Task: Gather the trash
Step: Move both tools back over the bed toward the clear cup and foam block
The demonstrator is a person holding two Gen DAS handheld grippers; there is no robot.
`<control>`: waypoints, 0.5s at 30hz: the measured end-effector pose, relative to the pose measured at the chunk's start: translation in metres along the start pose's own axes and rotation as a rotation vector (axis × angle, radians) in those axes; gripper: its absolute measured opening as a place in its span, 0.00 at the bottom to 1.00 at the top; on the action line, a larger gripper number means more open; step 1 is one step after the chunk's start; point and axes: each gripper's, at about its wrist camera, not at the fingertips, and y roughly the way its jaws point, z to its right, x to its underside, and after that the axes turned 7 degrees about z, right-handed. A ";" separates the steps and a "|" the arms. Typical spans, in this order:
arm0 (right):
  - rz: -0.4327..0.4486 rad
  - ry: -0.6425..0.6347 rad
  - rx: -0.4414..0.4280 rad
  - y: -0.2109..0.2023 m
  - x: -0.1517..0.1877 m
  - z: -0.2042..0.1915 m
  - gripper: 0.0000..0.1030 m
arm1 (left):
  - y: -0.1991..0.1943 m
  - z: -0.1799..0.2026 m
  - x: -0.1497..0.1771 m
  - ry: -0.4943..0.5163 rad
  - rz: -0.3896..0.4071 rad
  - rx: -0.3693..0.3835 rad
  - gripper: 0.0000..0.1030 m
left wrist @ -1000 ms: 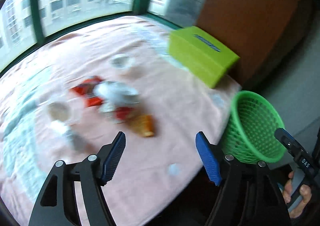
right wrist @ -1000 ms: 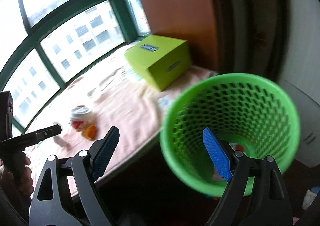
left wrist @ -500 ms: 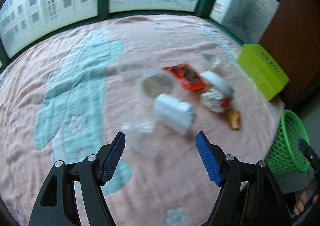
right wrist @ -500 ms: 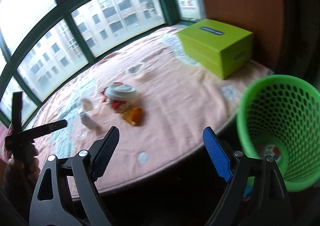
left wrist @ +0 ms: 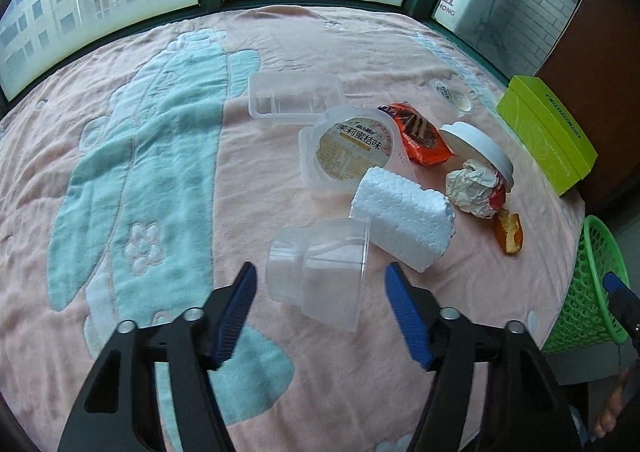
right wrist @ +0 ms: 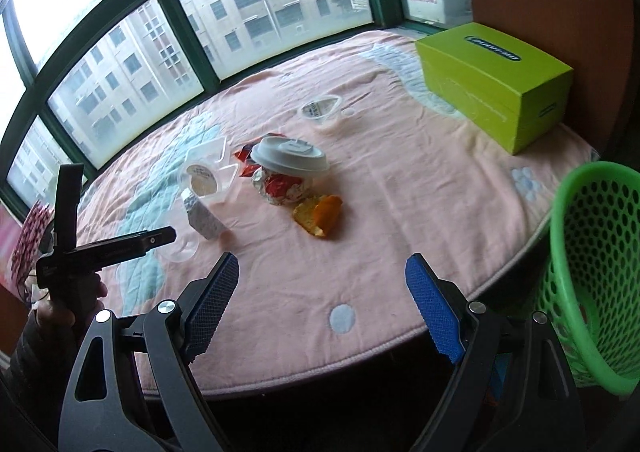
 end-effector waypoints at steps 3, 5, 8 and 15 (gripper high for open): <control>-0.013 -0.020 -0.005 0.006 0.001 -0.007 0.82 | 0.001 0.000 0.000 0.001 0.010 0.018 0.44; -0.018 -0.036 -0.009 0.009 0.001 -0.011 0.82 | 0.000 -0.001 0.000 0.001 0.016 0.035 0.44; -0.032 -0.053 -0.016 0.017 0.002 -0.019 0.82 | -0.004 -0.001 0.001 0.012 0.033 0.036 0.43; -0.059 -0.105 -0.059 0.039 0.001 -0.043 0.82 | -0.019 -0.014 -0.003 -0.014 0.049 0.064 0.11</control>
